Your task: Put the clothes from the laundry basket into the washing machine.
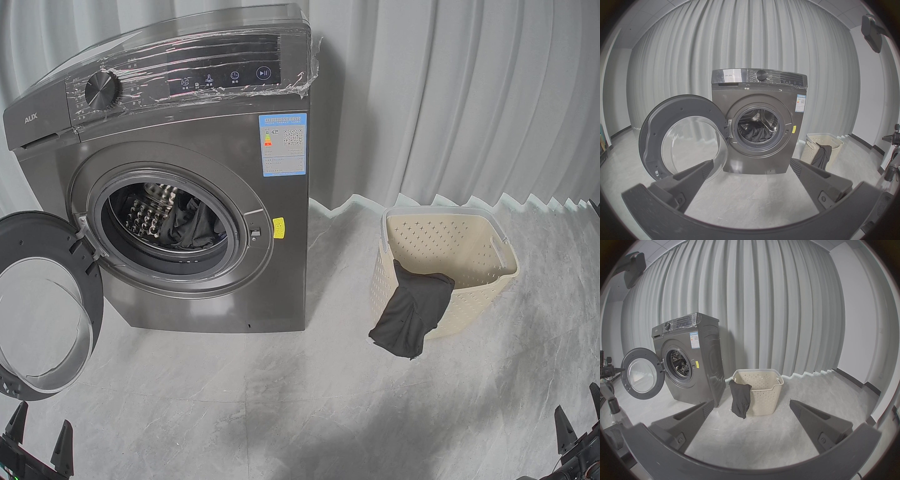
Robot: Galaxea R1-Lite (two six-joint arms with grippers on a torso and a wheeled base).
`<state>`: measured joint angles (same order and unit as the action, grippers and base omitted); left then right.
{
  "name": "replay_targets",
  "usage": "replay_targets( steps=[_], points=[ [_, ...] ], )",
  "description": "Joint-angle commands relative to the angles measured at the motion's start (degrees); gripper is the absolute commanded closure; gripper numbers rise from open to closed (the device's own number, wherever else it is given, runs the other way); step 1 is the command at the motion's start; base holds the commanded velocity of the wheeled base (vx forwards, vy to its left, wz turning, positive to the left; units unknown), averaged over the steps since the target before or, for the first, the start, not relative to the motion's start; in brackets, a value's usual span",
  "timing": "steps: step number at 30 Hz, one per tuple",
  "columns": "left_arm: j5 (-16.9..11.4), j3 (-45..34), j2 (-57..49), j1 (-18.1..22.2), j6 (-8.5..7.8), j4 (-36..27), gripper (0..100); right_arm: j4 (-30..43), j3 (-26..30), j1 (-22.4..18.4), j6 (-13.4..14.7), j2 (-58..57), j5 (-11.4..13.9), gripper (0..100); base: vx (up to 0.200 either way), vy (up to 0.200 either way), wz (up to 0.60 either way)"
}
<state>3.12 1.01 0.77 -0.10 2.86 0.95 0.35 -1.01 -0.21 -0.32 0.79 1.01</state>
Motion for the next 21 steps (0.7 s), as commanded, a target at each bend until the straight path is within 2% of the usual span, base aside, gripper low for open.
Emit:
replay_targets(
  steps=[1, 13, 21],
  points=[
    [0.04, -0.66, -0.68, 0.01, 0.04, 0.02, 0, 0.00, 0.92, 0.03, -0.03, -0.62, 0.04, 0, 0.000, -0.200, 0.00],
    [0.13, -0.75, -0.77, 0.01, -0.05, 0.10, 0, 0.00, 0.92, 0.03, -0.03, -0.62, 0.04, 0, 0.000, -0.200, 0.00],
    [0.13, -0.84, -0.77, 0.01, -0.14, 0.10, 0, -0.09, 0.92, -0.14, 0.05, -0.53, -0.05, 0, 0.000, 0.000, 0.00]
  ],
)
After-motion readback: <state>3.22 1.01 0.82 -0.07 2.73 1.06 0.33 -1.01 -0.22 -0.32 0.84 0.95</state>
